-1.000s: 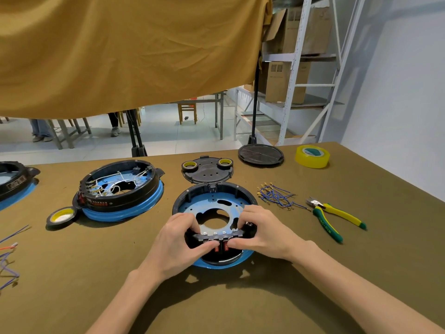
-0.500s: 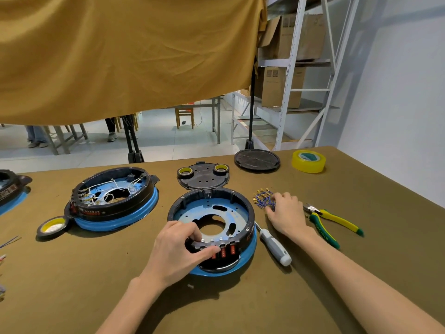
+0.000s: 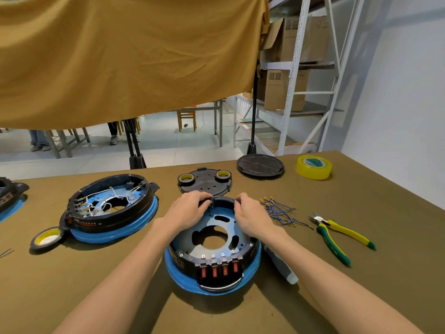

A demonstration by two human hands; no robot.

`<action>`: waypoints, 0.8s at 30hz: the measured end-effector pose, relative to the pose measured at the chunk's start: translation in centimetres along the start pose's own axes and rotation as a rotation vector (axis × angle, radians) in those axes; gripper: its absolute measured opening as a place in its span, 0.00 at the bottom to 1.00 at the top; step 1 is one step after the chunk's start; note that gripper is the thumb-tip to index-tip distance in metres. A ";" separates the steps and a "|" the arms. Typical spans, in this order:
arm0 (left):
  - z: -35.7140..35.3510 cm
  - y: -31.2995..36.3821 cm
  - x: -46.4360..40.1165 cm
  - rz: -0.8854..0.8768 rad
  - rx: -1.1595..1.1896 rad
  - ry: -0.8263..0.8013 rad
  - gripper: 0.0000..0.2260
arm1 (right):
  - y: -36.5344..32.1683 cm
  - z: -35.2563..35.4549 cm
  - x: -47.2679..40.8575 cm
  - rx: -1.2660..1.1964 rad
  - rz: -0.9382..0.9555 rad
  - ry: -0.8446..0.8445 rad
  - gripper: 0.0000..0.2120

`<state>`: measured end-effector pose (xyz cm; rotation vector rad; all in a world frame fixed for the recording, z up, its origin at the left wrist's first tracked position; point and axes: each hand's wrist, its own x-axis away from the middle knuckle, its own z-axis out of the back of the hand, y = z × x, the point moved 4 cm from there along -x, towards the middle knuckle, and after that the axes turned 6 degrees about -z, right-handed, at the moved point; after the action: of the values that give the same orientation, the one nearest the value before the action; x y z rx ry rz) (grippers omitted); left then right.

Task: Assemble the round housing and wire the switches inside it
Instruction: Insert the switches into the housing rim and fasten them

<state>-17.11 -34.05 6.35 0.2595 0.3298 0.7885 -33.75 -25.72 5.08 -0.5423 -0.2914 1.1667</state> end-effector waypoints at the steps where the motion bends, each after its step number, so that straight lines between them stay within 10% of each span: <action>1: -0.2 -0.2 0.0 -0.012 -0.017 0.018 0.17 | 0.2 -0.2 -0.2 0.009 0.004 0.010 0.15; 24: -0.8 1.7 5.4 0.078 -0.269 -0.037 0.27 | 0.8 1.4 1.5 -0.075 0.035 0.089 0.19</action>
<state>-14.97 -28.84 5.15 0.0345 0.1766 0.8937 -34.48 -23.72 5.70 -0.6654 -0.2511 1.1655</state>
